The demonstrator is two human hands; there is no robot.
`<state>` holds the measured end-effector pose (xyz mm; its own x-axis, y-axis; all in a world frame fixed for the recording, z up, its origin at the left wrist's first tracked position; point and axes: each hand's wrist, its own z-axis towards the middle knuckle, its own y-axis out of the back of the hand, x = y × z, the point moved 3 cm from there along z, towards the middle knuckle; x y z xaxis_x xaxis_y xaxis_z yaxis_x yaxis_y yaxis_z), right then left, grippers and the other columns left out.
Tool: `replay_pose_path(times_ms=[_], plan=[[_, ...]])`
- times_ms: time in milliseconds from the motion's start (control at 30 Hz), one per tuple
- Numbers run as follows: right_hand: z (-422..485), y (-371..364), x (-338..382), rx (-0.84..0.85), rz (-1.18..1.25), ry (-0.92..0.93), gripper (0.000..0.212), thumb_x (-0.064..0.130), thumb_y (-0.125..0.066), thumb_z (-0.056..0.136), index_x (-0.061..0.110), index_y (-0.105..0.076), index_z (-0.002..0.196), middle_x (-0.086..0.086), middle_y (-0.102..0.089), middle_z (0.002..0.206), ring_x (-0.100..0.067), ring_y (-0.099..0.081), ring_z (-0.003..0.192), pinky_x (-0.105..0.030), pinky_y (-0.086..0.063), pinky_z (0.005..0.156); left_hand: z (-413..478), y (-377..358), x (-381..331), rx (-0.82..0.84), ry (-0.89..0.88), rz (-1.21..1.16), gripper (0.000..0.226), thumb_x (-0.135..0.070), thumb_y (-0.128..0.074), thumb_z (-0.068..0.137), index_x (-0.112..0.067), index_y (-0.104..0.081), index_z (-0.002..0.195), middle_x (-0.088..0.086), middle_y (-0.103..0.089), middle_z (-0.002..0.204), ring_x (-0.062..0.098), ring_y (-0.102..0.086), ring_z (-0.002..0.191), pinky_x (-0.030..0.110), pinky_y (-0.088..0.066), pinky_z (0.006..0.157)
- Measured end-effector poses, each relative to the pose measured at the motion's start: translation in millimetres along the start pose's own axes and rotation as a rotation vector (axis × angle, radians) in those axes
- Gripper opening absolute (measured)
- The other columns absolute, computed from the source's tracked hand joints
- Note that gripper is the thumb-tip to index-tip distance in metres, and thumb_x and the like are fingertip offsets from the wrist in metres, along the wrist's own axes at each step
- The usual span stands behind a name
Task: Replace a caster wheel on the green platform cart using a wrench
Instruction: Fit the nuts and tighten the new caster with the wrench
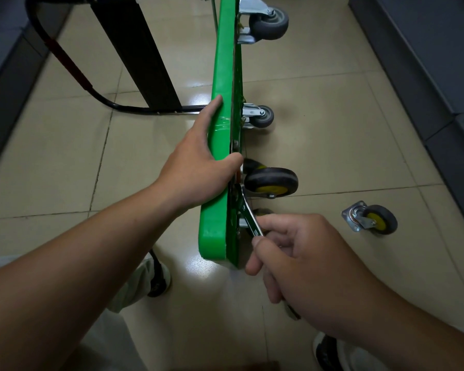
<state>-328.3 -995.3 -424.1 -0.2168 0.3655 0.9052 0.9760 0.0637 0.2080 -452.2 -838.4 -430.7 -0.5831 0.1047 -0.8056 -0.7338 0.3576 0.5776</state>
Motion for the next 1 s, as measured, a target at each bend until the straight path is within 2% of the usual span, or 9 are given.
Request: replay_pose_path(times_ms=[200, 367, 500, 567, 633, 700, 800, 900, 1000], plan=[[-2, 12, 9, -0.101, 0.027, 0.091, 0.025, 0.026, -0.05, 0.088, 0.031, -0.073, 0.098, 0.004, -0.072, 0.068, -0.002, -0.057, 0.044, -0.014, -0.041, 0.047, -3, 0, -5, 0.017, 0.013, -0.031, 0.094, -0.039, -0.064, 0.075, -0.055, -0.02, 0.157, -0.016, -0.063, 0.122, 0.018, -0.074, 0.091, 0.047, -0.062, 0.086], [5, 20, 1, -0.206, -0.021, 0.088, 0.025, 0.011, -0.053, 0.097, 0.027, -0.07, 0.091, 0.002, -0.071, 0.067, -0.006, -0.059, 0.049, -0.026, -0.047, 0.053, -4, -1, -6, 0.007, -0.005, -0.014, 0.088, -0.046, -0.061, 0.081, -0.054, -0.019, 0.158, -0.016, -0.057, 0.125, 0.016, -0.071, 0.097, 0.048, -0.06, 0.09], [1, 29, 2, -0.195, -0.117, 0.143, 0.021, 0.027, -0.05, 0.09, 0.037, -0.068, 0.095, 0.008, -0.072, 0.071, -0.001, -0.062, 0.05, -0.016, -0.045, 0.05, -4, 0, -4, -0.006, -0.011, -0.015, 0.083, -0.055, -0.06, 0.086, -0.054, -0.02, 0.158, -0.018, -0.052, 0.134, 0.016, -0.066, 0.115, 0.048, -0.054, 0.103], [3, 34, -1, -0.255, -0.102, 0.169, 0.014, 0.026, -0.057, 0.089, 0.035, -0.066, 0.094, 0.004, -0.068, 0.064, -0.003, -0.054, 0.046, -0.016, -0.04, 0.046, -3, 0, -2, -0.009, -0.025, -0.001, 0.079, -0.053, -0.06, 0.091, -0.054, -0.019, 0.159, -0.016, -0.053, 0.142, 0.015, -0.065, 0.118, 0.047, -0.053, 0.105], [11, 33, -4, -0.304, -0.013, 0.2, 0.008, 0.019, -0.07, 0.088, 0.025, -0.067, 0.091, -0.003, -0.051, 0.053, -0.003, -0.04, 0.044, -0.013, -0.035, 0.045, -3, -1, -1, -0.023, -0.033, 0.013, 0.077, -0.055, -0.058, 0.092, -0.055, -0.019, 0.158, -0.014, -0.054, 0.147, 0.014, -0.064, 0.12, 0.045, -0.052, 0.106], [24, 26, -7, -0.294, 0.04, 0.223, 0.016, 0.014, -0.078, 0.086, 0.023, -0.069, 0.096, 0.005, -0.033, 0.052, -0.005, -0.034, 0.047, -0.012, -0.034, 0.049, -2, -1, -1, -0.033, -0.031, 0.028, 0.076, -0.059, -0.054, 0.09, -0.056, -0.019, 0.158, -0.014, -0.054, 0.148, 0.013, -0.063, 0.121, 0.045, -0.051, 0.106], [43, 15, -15, -0.212, 0.185, 0.202, 0.035, 0.011, -0.079, 0.088, 0.03, -0.069, 0.116, 0.008, -0.029, 0.057, -0.008, -0.033, 0.053, -0.017, -0.036, 0.057, -2, -2, -1, -0.032, -0.032, 0.04, 0.072, -0.061, -0.05, 0.092, -0.058, -0.018, 0.157, -0.015, -0.053, 0.147, 0.012, -0.062, 0.12, 0.046, -0.053, 0.104], [55, 5, -23, -0.137, 0.263, 0.21, 0.036, 0.009, -0.078, 0.089, 0.029, -0.069, 0.118, 0.009, -0.028, 0.059, -0.008, -0.032, 0.054, -0.018, -0.036, 0.057, -1, -1, 2, -0.041, -0.032, 0.046, 0.071, -0.062, -0.05, 0.092, -0.06, -0.018, 0.155, -0.02, -0.052, 0.136, 0.009, -0.063, 0.116, 0.044, -0.053, 0.102], [65, -2, -28, -0.128, 0.289, 0.222, 0.03, 0.018, -0.075, 0.085, 0.025, -0.069, 0.113, 0.011, -0.03, 0.058, -0.009, -0.035, 0.054, -0.023, -0.039, 0.058, 0, 0, 3, -0.046, -0.022, 0.041, 0.071, -0.061, -0.051, 0.091, -0.061, -0.019, 0.154, -0.022, -0.053, 0.134, 0.007, -0.063, 0.115, 0.044, -0.053, 0.102]])
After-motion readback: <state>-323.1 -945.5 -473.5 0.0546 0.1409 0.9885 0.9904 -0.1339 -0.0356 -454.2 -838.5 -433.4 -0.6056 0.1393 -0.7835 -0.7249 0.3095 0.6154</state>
